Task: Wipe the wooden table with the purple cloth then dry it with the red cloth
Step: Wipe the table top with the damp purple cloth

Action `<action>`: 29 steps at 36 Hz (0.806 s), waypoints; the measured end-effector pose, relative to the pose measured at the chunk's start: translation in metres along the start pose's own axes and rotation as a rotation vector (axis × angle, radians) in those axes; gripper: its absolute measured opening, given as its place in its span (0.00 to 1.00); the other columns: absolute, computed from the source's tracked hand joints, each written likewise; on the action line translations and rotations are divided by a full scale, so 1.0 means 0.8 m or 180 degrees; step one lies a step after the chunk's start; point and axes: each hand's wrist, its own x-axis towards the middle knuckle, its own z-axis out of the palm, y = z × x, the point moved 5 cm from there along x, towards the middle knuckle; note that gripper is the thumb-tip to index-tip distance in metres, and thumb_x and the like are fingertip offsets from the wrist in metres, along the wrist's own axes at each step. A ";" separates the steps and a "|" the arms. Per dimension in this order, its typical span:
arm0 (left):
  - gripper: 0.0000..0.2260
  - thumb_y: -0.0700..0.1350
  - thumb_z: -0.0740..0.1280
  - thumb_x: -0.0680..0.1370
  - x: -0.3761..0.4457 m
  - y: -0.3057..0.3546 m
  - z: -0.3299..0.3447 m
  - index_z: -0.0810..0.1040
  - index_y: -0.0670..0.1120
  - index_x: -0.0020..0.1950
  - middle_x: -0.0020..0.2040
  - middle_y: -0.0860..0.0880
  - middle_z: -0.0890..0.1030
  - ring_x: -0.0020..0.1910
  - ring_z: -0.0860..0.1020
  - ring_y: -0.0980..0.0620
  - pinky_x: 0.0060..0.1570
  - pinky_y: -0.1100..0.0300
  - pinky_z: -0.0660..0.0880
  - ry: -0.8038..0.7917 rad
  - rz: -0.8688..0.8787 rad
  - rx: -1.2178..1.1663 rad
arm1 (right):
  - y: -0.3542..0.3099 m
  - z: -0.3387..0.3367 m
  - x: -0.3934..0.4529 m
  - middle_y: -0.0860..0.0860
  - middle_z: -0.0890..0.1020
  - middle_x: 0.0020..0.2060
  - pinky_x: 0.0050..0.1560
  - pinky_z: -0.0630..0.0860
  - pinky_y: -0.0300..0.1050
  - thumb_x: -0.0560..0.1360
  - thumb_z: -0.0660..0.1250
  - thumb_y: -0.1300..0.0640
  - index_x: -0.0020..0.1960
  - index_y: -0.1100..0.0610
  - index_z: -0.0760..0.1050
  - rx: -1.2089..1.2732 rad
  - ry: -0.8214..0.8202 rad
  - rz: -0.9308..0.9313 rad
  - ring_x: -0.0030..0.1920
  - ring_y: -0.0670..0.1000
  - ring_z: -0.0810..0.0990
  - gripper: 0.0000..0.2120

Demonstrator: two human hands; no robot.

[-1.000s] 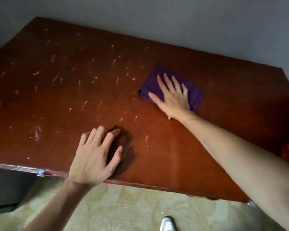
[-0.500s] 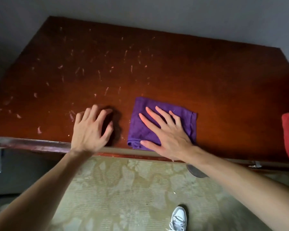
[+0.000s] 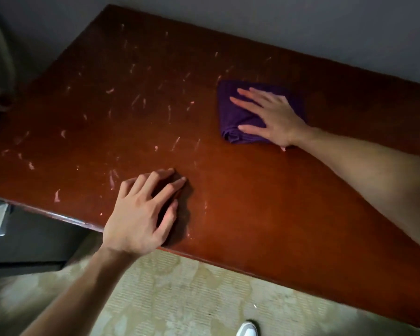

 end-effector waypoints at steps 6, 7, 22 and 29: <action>0.22 0.54 0.55 0.81 0.001 -0.001 -0.002 0.75 0.52 0.73 0.71 0.48 0.74 0.62 0.75 0.48 0.60 0.49 0.65 -0.0016 -0.0019 -0.0044 | 0.070 -0.019 0.094 0.43 0.55 0.83 0.78 0.53 0.60 0.73 0.42 0.20 0.81 0.35 0.51 0.0126 0.0104 0.0215 0.83 0.51 0.53 0.40; 0.22 0.54 0.55 0.81 0.001 -0.001 -0.001 0.75 0.52 0.73 0.71 0.49 0.74 0.61 0.75 0.49 0.59 0.50 0.65 -0.0063 -0.0044 -0.0044 | 0.081 -0.021 0.106 0.43 0.55 0.83 0.78 0.53 0.60 0.73 0.42 0.20 0.81 0.35 0.51 0.0149 0.0136 0.0250 0.83 0.51 0.53 0.40; 0.22 0.53 0.54 0.82 -0.005 -0.001 -0.003 0.74 0.52 0.74 0.72 0.49 0.73 0.63 0.74 0.50 0.61 0.52 0.64 -0.0039 -0.0066 -0.0122 | 0.116 -0.023 0.140 0.50 0.48 0.84 0.81 0.41 0.62 0.77 0.43 0.23 0.84 0.41 0.46 0.0304 0.0189 0.1805 0.84 0.54 0.45 0.41; 0.23 0.53 0.52 0.83 -0.006 -0.003 -0.005 0.70 0.45 0.75 0.66 0.47 0.74 0.59 0.73 0.48 0.61 0.51 0.65 0.0150 0.0020 -0.0166 | 0.047 -0.009 0.078 0.48 0.47 0.84 0.81 0.40 0.63 0.78 0.43 0.24 0.84 0.41 0.45 0.0253 0.0201 0.1859 0.84 0.54 0.43 0.39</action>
